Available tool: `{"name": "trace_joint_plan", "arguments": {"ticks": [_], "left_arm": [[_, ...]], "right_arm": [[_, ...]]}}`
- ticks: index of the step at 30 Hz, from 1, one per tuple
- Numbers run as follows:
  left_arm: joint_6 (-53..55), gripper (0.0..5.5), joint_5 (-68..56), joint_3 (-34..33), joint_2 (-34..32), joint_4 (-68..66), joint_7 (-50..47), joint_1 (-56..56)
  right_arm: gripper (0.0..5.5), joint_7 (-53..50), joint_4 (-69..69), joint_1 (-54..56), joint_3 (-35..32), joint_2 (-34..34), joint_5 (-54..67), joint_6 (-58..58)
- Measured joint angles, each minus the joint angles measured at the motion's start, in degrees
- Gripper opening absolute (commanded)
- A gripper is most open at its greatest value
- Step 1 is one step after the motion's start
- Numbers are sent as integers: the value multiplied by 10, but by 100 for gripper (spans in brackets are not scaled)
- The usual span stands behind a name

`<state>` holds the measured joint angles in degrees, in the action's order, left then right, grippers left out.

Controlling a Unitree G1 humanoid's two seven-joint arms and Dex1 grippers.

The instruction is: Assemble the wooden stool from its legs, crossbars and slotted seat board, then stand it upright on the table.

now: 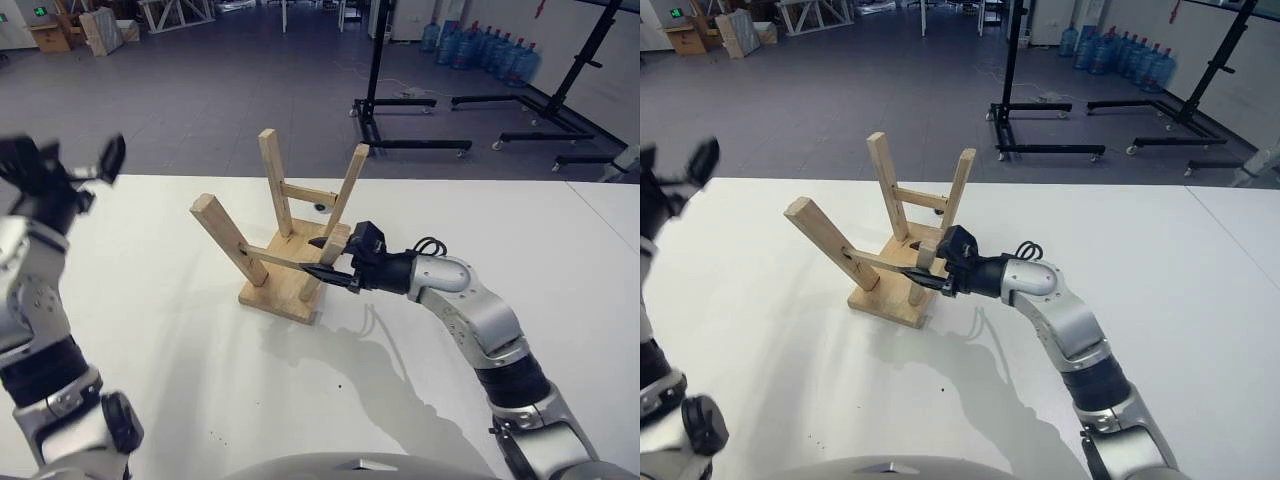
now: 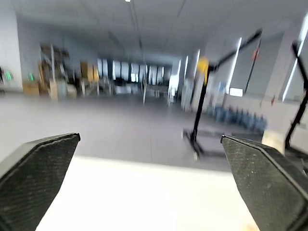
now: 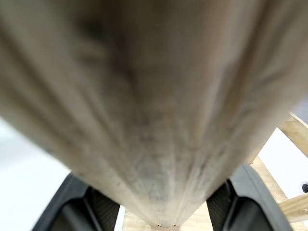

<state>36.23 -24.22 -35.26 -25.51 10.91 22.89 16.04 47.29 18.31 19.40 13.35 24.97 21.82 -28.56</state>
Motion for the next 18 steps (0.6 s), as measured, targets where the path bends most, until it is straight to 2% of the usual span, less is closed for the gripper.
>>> {"name": "trace_joint_plan", "arguments": {"ticks": [3, 7, 18], "left_arm": [[-31, 540, -7, 45, 44, 1, 16, -46], [-27, 540, -55, 106, 89, 43, 25, -53], [4, 540, -114, 129, 66, 94, 25, -80]], "right_arm": [[205, 21, 4, -5, -9, 20, 16, 2], [205, 34, 7, -18, -12, 31, 28, 13], [205, 52, 5, -30, -10, 42, 30, 36]]}}
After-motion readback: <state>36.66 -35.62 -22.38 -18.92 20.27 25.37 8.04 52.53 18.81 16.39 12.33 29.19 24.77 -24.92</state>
